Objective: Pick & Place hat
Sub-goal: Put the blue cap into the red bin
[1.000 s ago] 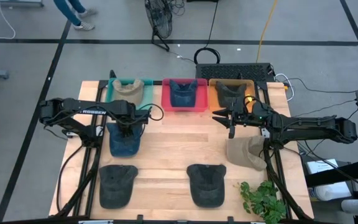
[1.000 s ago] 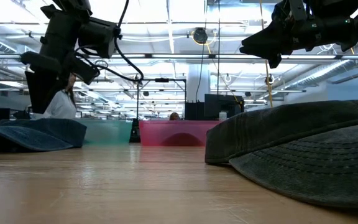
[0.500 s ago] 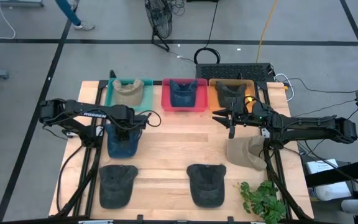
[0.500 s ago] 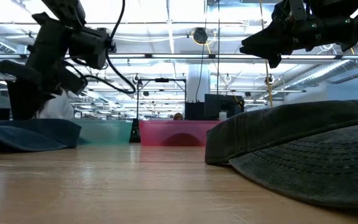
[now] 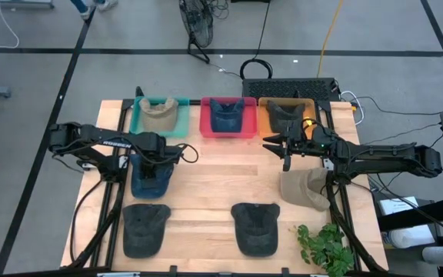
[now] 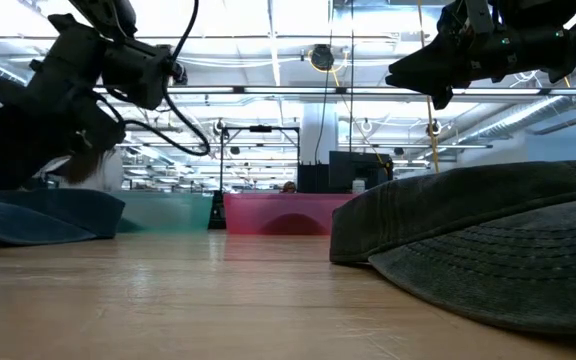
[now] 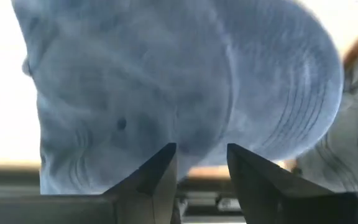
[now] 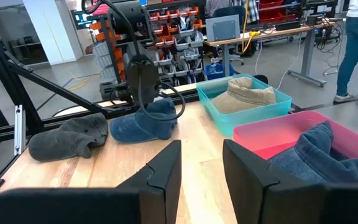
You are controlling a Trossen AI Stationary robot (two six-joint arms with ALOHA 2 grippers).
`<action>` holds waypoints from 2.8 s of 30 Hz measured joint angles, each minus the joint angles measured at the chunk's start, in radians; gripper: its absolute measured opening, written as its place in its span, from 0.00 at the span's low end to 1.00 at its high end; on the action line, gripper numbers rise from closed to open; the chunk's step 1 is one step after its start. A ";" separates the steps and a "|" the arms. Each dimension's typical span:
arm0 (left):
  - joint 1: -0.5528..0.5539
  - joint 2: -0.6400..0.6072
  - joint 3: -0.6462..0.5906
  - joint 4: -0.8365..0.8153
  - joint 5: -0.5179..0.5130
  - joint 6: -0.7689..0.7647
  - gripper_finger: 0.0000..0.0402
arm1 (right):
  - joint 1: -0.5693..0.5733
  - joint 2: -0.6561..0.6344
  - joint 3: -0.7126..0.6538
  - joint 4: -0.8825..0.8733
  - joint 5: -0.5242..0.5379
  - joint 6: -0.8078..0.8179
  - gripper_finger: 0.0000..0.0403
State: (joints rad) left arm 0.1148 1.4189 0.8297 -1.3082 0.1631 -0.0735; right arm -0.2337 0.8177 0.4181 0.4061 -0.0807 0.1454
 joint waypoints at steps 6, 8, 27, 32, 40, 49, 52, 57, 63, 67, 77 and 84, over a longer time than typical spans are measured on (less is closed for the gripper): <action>-0.030 0.000 -0.037 0.143 -0.006 -0.001 0.38 | 0.000 0.000 0.000 0.000 -0.001 0.000 0.24; -0.032 0.000 -0.037 0.144 -0.009 0.012 0.38 | 0.000 0.000 0.000 0.000 -0.001 0.000 0.24; -0.027 0.000 -0.037 0.134 -0.031 0.011 0.09 | 0.000 0.000 0.000 0.000 0.000 0.000 0.24; -0.026 0.000 -0.033 0.136 -0.030 -0.056 0.04 | 0.000 0.000 0.000 0.000 0.000 0.000 0.24; -0.026 0.000 0.109 0.146 -0.045 -0.049 0.02 | 0.000 0.000 0.000 -0.001 0.001 0.000 0.24; -0.037 0.000 0.302 0.187 -0.059 -0.060 0.02 | 0.000 0.000 0.000 -0.031 0.001 0.000 0.24; -0.042 0.000 0.347 0.242 -0.060 -0.046 0.02 | 0.000 0.000 0.000 -0.030 0.001 0.000 0.24; -0.059 0.000 0.347 0.421 -0.131 -0.052 0.02 | 0.000 0.000 0.000 -0.039 -0.001 0.026 0.24; -0.074 0.057 0.326 0.534 -0.157 -0.040 0.01 | 0.022 0.000 0.000 -0.057 -0.002 0.052 0.24; -0.077 0.107 0.326 0.556 -0.158 -0.032 0.03 | 0.042 0.000 0.000 -0.008 -0.002 0.052 0.24; -0.076 0.134 0.325 0.611 -0.165 -0.085 0.02 | 0.060 0.000 0.001 0.012 -0.001 0.034 0.24; -0.081 0.134 0.325 0.683 -0.184 -0.062 0.03 | 0.059 0.000 0.001 0.012 0.000 0.018 0.24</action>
State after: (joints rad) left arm 0.0338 1.5532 1.1549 -0.6251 -0.0211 -0.1357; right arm -0.1745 0.8173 0.4191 0.4183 -0.0807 0.1635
